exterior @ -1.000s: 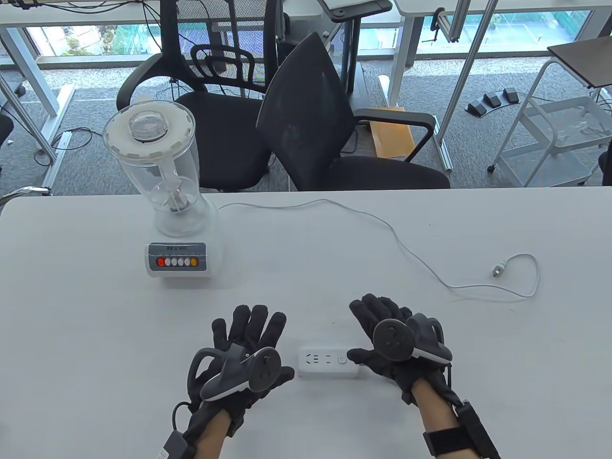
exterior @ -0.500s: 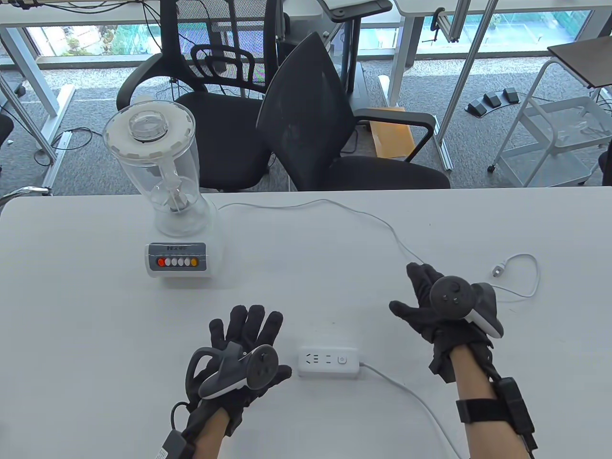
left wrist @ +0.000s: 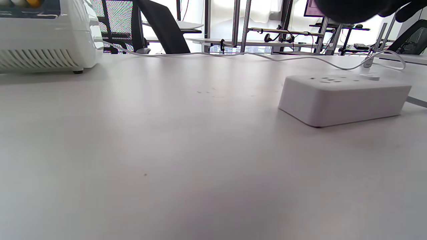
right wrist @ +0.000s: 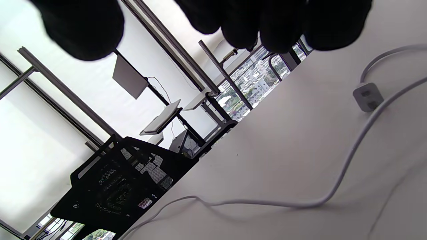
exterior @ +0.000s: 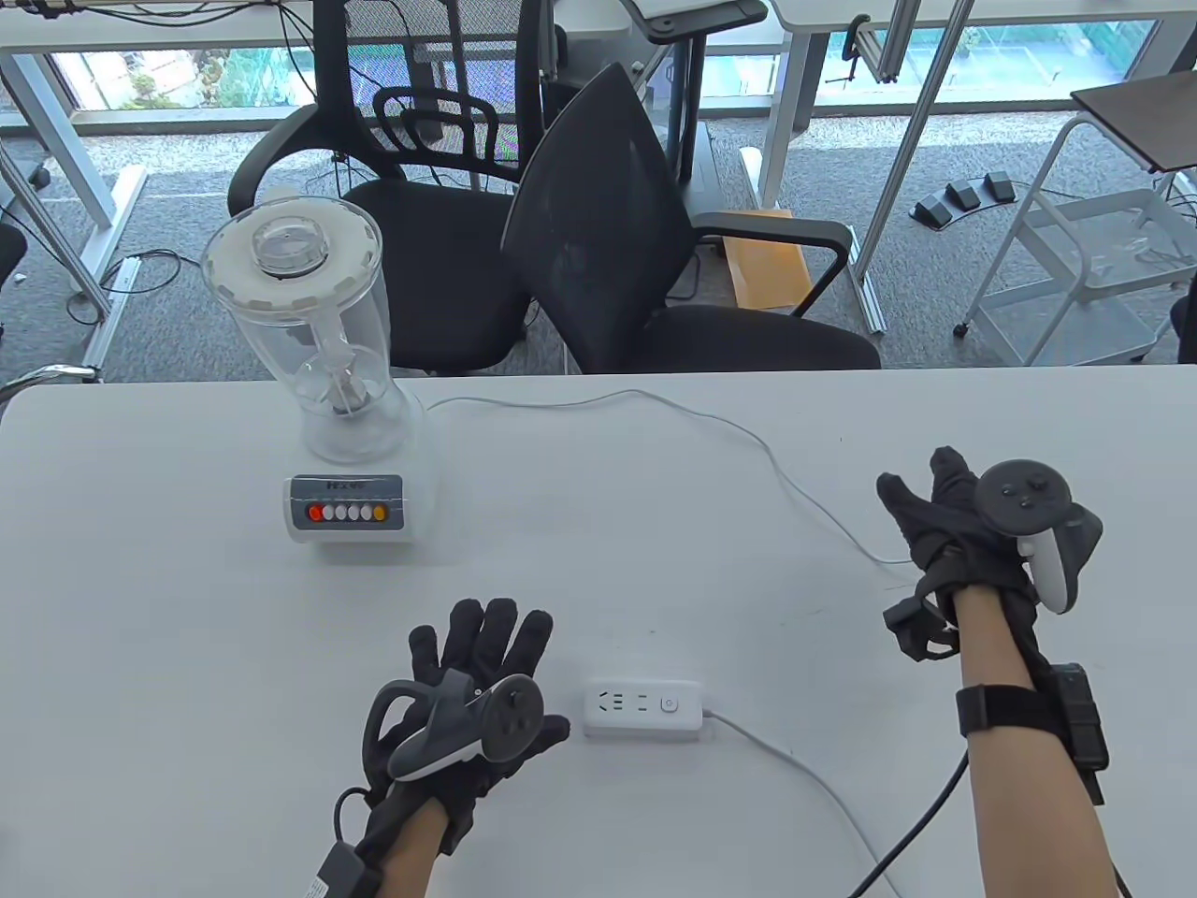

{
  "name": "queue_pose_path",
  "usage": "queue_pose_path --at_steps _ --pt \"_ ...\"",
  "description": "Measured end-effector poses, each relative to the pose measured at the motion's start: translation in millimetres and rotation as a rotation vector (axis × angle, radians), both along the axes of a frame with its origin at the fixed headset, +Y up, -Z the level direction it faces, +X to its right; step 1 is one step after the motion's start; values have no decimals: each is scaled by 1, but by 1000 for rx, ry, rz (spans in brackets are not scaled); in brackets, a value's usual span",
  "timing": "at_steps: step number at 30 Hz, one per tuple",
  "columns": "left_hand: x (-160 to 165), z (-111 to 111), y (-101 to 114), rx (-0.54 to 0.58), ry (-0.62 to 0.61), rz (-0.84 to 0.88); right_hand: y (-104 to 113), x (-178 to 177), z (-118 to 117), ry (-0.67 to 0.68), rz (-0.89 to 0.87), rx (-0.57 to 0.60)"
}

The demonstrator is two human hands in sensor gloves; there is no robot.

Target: Plug the blender into the power strip

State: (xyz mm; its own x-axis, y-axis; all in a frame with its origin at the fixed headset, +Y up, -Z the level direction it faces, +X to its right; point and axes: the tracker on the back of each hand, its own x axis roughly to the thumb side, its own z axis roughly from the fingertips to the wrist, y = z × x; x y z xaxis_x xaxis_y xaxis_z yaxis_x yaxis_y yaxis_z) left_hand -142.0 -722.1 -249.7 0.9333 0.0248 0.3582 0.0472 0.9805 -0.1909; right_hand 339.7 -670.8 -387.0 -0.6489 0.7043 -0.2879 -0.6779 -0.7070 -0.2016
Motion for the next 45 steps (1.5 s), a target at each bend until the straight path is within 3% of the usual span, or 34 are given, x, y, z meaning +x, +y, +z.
queue_pose_path --at_steps 7,15,20,24,32,40,42,45 --pt "-2 0 0 -1 9 4 -19 32 -23 -244 69 -195" --pt "-6 -1 0 -4 26 8 -49 43 -46 -312 184 -428" --pt "-7 -1 0 -2 28 6 -60 52 -59 -328 81 -523" --pt "-6 -2 -1 -10 28 -1 -67 60 -68 -382 -41 -568" --pt "-11 -3 -1 -22 48 -3 -89 54 -82 -394 -26 -648" --pt "-13 -4 -1 -28 56 -6 -95 51 -86 -521 210 -644" --pt "-14 -4 0 -24 58 -3 -98 56 -84 -538 282 -701" --pt "-15 -3 3 -15 59 11 -99 62 -81 -571 257 -713"
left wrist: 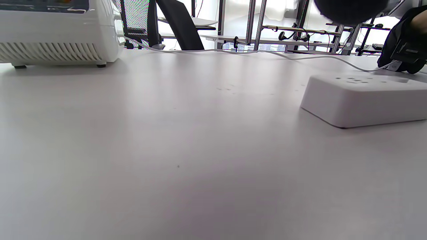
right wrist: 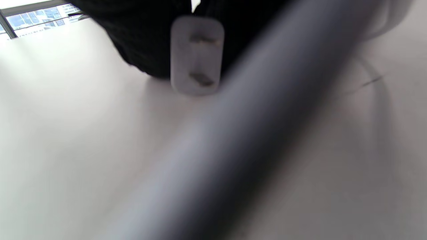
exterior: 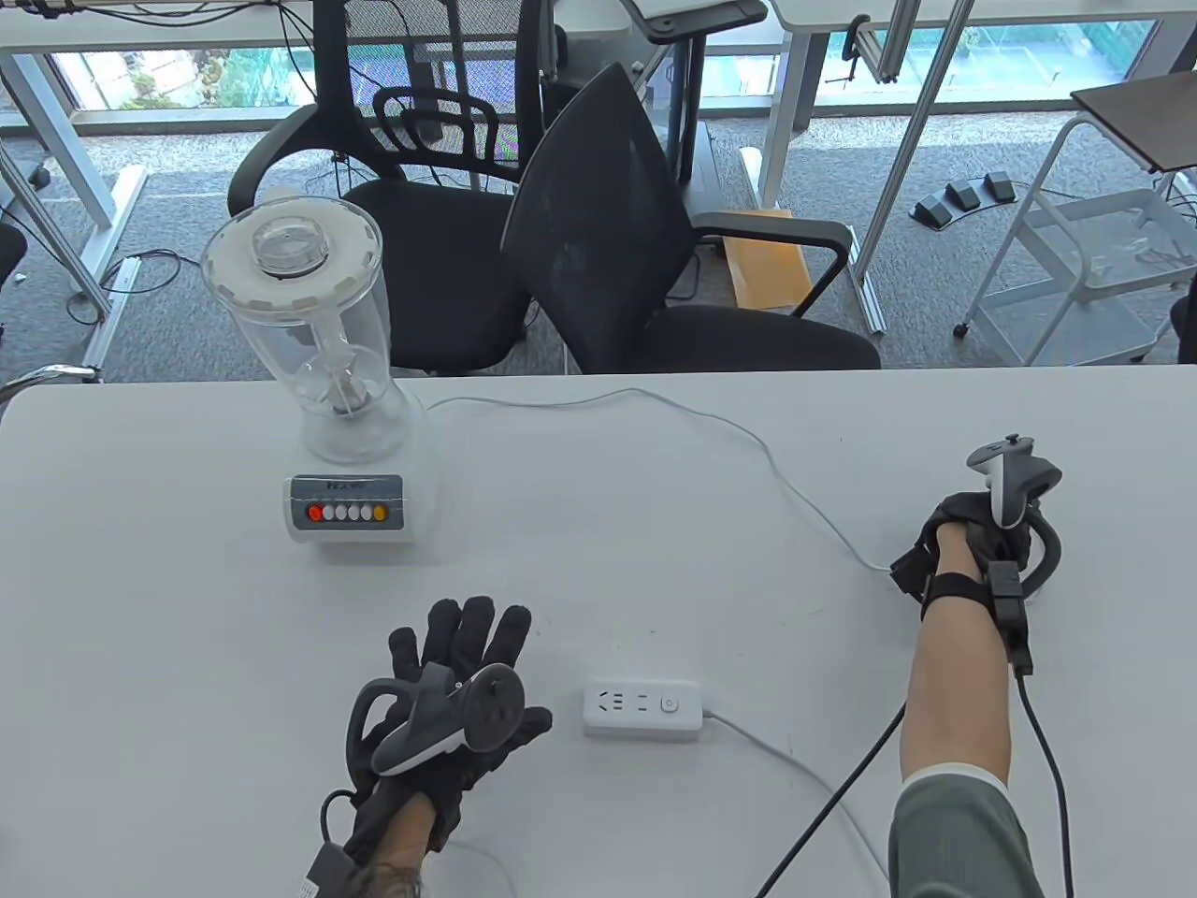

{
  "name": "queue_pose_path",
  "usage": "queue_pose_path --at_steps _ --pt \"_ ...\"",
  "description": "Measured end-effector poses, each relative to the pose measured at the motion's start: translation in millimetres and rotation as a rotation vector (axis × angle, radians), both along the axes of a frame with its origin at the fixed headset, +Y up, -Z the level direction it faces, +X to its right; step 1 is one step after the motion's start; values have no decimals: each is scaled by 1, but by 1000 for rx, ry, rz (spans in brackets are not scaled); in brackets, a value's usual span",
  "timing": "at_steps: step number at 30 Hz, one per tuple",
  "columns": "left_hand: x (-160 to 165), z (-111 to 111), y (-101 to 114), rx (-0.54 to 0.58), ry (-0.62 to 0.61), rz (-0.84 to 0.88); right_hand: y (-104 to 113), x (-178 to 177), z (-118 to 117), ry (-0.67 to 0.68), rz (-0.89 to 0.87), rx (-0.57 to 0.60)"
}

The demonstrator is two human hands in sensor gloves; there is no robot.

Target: Plug the blender into the power strip

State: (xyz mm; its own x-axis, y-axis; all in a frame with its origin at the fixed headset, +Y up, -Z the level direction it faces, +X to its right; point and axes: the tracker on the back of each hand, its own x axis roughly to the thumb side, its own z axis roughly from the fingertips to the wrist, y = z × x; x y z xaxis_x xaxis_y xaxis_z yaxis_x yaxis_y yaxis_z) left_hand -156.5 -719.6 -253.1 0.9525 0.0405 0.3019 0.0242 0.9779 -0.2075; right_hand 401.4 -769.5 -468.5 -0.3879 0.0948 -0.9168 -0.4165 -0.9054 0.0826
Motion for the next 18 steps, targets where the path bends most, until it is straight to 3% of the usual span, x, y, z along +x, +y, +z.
queue_pose_path --at_steps 5,9,18 --pt "1 0 -1 -7 -5 3 8 2 5 -1 -164 68" --pt "3 2 2 2 -15 7 24 0 11 40 -166 117" --pt "13 6 1 7 -50 -2 69 4 40 113 -328 389"
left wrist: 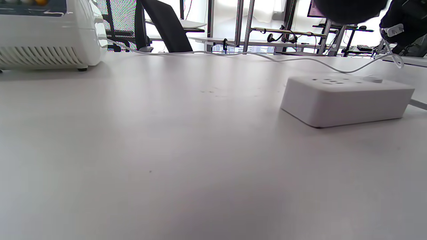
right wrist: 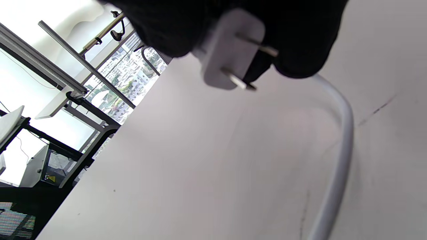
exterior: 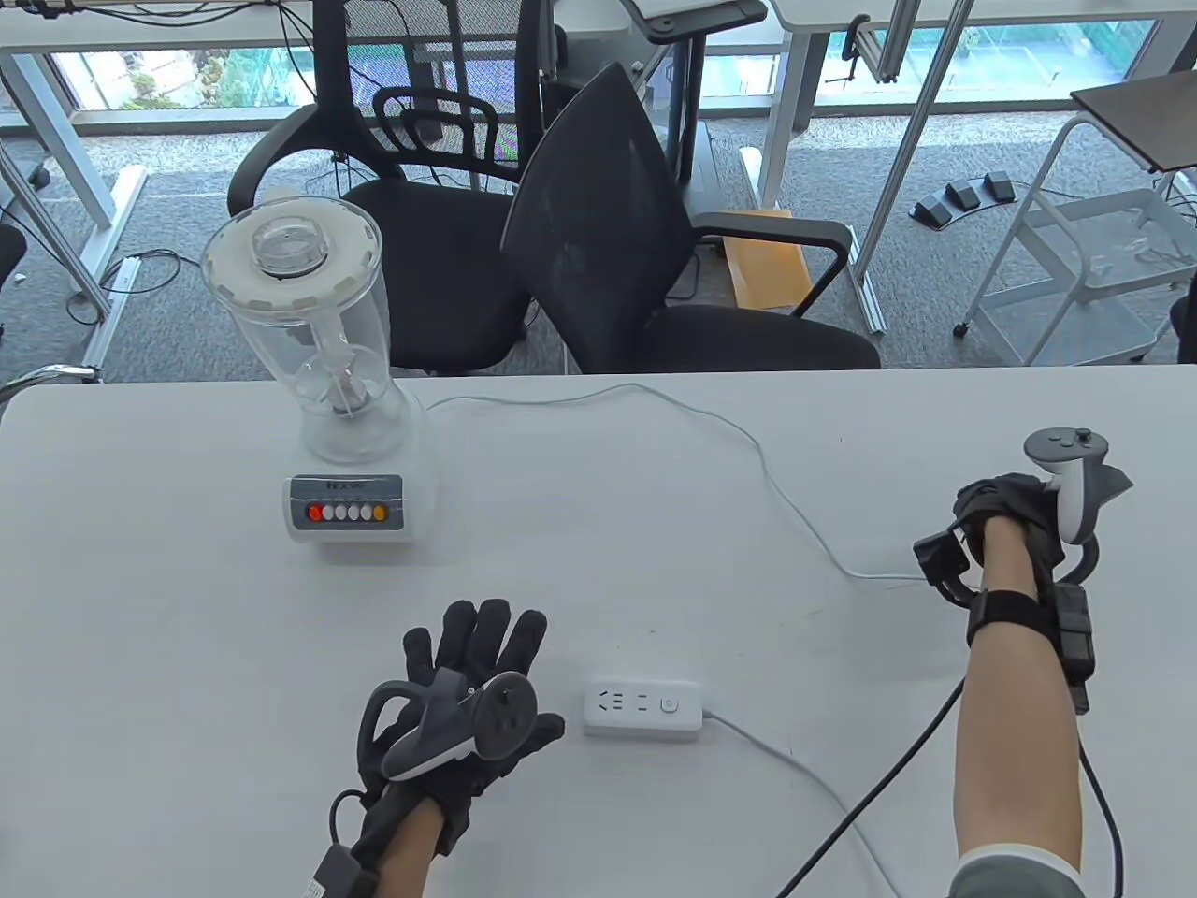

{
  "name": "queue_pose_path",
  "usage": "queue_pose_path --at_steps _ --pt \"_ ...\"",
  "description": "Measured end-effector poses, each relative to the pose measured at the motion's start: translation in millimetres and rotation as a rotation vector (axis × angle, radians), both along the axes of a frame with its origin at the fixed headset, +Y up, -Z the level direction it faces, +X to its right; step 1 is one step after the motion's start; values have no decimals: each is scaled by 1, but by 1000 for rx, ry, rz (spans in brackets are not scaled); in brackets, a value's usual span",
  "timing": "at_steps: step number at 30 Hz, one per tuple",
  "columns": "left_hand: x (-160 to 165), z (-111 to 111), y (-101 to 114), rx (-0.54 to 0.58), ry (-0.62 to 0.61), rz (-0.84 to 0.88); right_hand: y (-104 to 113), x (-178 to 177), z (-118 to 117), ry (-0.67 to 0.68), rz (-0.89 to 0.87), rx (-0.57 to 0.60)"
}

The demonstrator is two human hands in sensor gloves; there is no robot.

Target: Plug the blender into the power strip

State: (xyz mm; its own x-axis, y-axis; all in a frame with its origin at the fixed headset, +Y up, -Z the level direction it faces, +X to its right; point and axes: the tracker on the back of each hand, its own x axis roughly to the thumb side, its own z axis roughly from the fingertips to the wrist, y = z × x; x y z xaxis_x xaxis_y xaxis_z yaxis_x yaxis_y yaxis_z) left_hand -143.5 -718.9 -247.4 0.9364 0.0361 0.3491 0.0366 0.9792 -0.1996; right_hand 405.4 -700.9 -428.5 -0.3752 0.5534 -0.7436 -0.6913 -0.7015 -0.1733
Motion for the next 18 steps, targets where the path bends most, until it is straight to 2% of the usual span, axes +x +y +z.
queue_pose_path --at_steps 3,8,14,18 --pt "4 2 1 3 -13 -1 10 1 14 5 -60 127" --pt "10 4 0 3 -36 -4 24 4 38 19 -89 253" --pt "14 5 -3 -4 -51 -9 46 -6 66 133 -122 464" --pt "18 6 -4 -4 -66 -15 50 -17 81 207 -176 586"
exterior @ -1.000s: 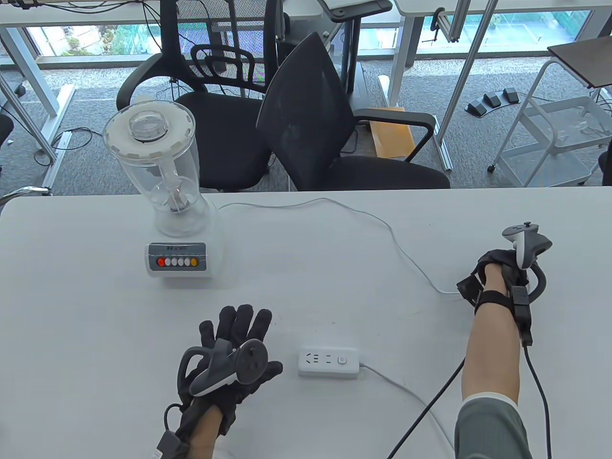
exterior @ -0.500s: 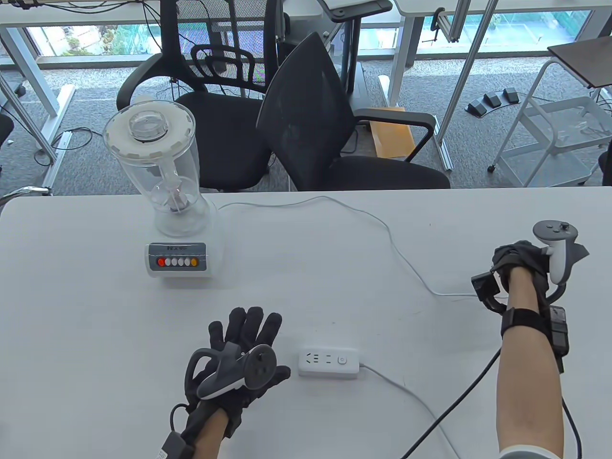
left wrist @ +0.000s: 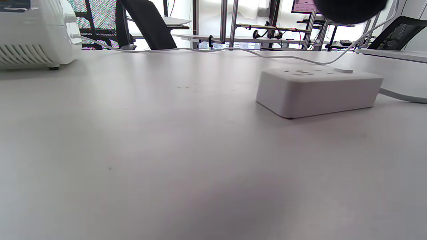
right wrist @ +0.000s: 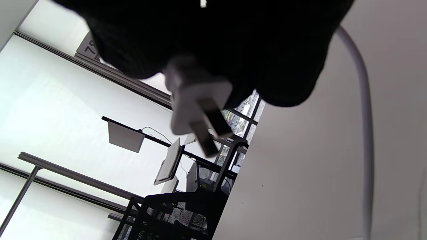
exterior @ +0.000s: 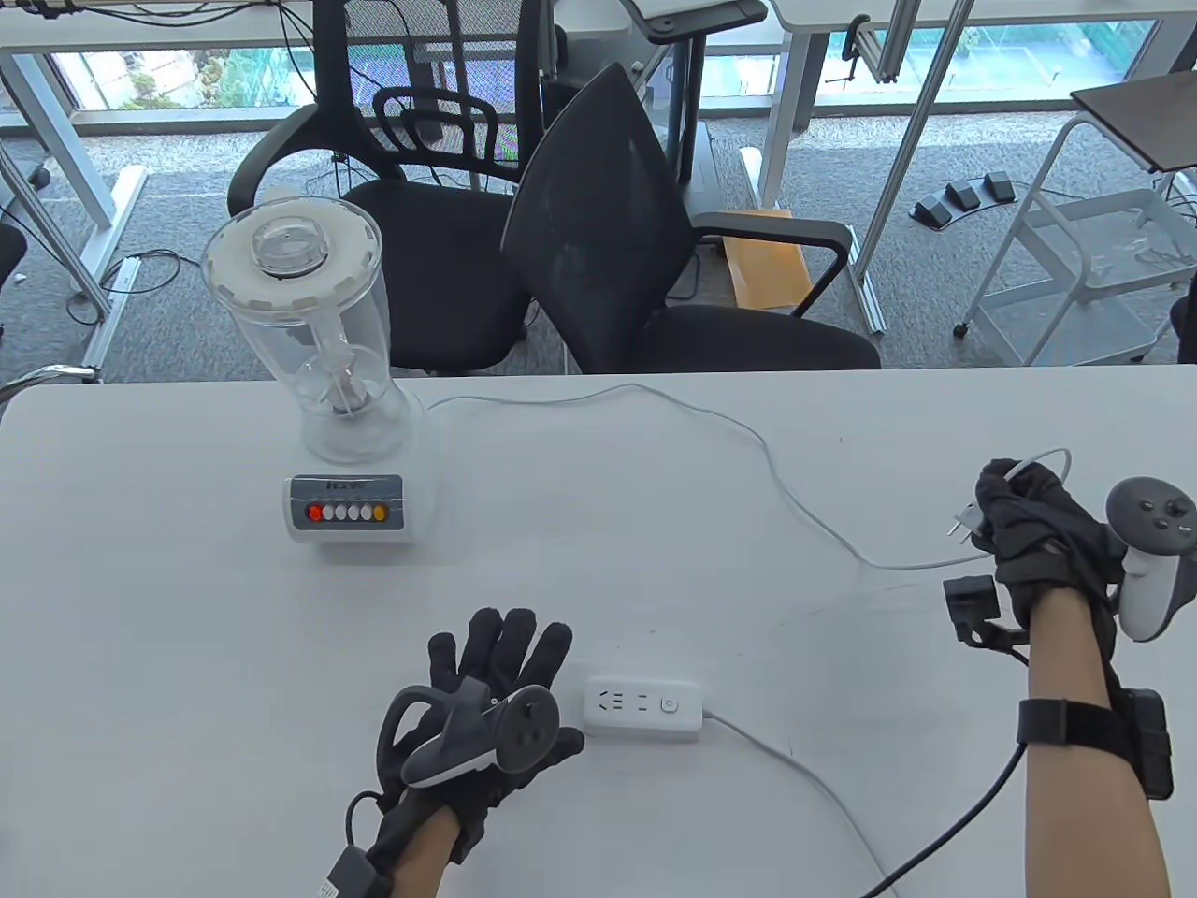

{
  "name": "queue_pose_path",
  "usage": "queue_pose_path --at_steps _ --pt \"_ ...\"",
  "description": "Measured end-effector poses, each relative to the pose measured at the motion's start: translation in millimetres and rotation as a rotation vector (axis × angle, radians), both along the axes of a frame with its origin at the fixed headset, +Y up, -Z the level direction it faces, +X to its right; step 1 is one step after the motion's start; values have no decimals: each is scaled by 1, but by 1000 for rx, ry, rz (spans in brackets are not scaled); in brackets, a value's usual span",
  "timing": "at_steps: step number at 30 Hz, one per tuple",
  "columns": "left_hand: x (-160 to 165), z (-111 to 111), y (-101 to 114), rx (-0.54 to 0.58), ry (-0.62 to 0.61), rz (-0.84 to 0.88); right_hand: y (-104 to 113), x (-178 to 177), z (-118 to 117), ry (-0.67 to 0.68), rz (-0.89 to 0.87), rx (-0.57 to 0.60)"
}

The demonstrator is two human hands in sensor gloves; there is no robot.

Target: Plug the blender into the power strip

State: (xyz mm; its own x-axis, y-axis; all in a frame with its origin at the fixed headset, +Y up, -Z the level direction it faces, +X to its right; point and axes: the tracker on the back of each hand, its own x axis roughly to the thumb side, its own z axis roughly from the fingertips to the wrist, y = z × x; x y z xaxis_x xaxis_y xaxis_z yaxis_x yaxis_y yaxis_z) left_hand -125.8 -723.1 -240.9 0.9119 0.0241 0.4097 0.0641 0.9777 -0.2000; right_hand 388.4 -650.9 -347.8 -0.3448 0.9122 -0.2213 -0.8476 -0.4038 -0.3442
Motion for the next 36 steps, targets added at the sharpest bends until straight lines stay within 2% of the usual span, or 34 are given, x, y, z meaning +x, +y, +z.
queue_pose_path --at_steps 7,14,27,32,36 --pt "4 1 -3 -8 -14 -7 2 -32 24 65 28 218" --pt "8 1 -8 -30 -39 -10 0 -85 42 140 135 355" --pt "25 6 -12 -4 -109 -77 -2 -164 62 372 311 422" --pt "32 10 -10 68 -145 -104 -13 -185 66 422 386 410" --pt "33 9 -15 31 -170 -88 -21 -200 68 472 412 393"
